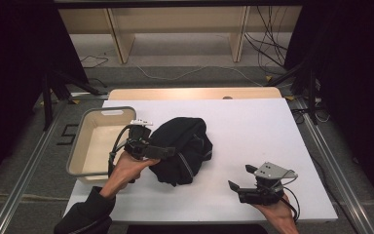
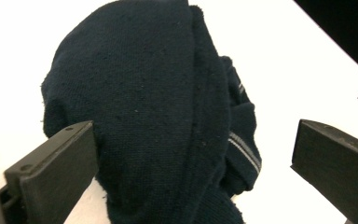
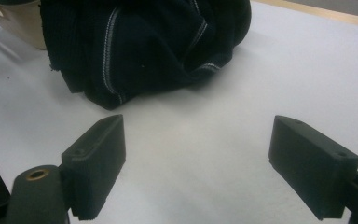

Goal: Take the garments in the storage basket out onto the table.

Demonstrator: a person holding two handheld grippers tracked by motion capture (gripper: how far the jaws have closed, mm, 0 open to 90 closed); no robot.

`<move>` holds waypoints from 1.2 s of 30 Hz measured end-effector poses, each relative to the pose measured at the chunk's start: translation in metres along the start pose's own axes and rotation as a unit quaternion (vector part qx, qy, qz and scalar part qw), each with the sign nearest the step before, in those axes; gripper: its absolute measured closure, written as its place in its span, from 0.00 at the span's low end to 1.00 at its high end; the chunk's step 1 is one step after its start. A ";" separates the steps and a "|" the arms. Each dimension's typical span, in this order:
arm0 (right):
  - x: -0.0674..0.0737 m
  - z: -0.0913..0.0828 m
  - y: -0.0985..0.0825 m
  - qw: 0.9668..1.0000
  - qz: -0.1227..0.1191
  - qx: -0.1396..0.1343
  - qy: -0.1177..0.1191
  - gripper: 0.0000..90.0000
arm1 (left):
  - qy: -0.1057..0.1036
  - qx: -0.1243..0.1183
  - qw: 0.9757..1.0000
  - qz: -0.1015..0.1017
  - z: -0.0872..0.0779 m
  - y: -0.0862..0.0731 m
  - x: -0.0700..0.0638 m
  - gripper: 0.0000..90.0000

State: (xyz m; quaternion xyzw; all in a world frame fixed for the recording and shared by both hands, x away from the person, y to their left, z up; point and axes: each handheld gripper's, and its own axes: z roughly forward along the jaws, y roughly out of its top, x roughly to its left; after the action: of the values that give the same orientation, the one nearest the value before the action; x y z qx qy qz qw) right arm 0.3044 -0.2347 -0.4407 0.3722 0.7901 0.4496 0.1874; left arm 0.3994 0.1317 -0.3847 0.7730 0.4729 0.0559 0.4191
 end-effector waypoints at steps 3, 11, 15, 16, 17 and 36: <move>0.000 0.000 0.000 1.000 0.000 0.000 0.000 0.21 | -0.004 -0.018 1.000 0.001 -0.002 -0.004 0.000 0.00; 0.000 0.000 0.000 1.000 0.002 0.000 0.001 0.21 | -0.018 -0.055 0.998 0.017 -0.005 -0.017 0.003 0.00; 0.000 0.000 0.000 1.000 -0.002 -0.003 0.001 0.21 | -0.024 -0.075 0.997 0.028 -0.007 -0.025 0.003 0.00; 0.000 0.000 0.000 1.000 -0.002 -0.003 0.002 0.21 | -0.025 -0.080 0.996 0.030 -0.008 -0.027 0.003 0.00; 0.000 0.000 0.000 1.000 -0.002 -0.003 0.002 0.21 | -0.026 -0.084 0.996 0.033 -0.009 -0.029 0.003 0.00; 0.000 0.000 0.000 1.000 0.002 -0.005 0.004 0.21 | -0.039 -0.119 0.989 0.083 -0.016 -0.055 -0.003 0.00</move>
State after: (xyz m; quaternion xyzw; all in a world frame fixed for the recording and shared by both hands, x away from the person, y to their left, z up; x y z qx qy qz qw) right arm 0.3042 -0.2345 -0.4405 0.3705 0.7880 0.4554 0.1852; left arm 0.3521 0.1498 -0.4121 0.7560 0.3804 0.1164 0.5198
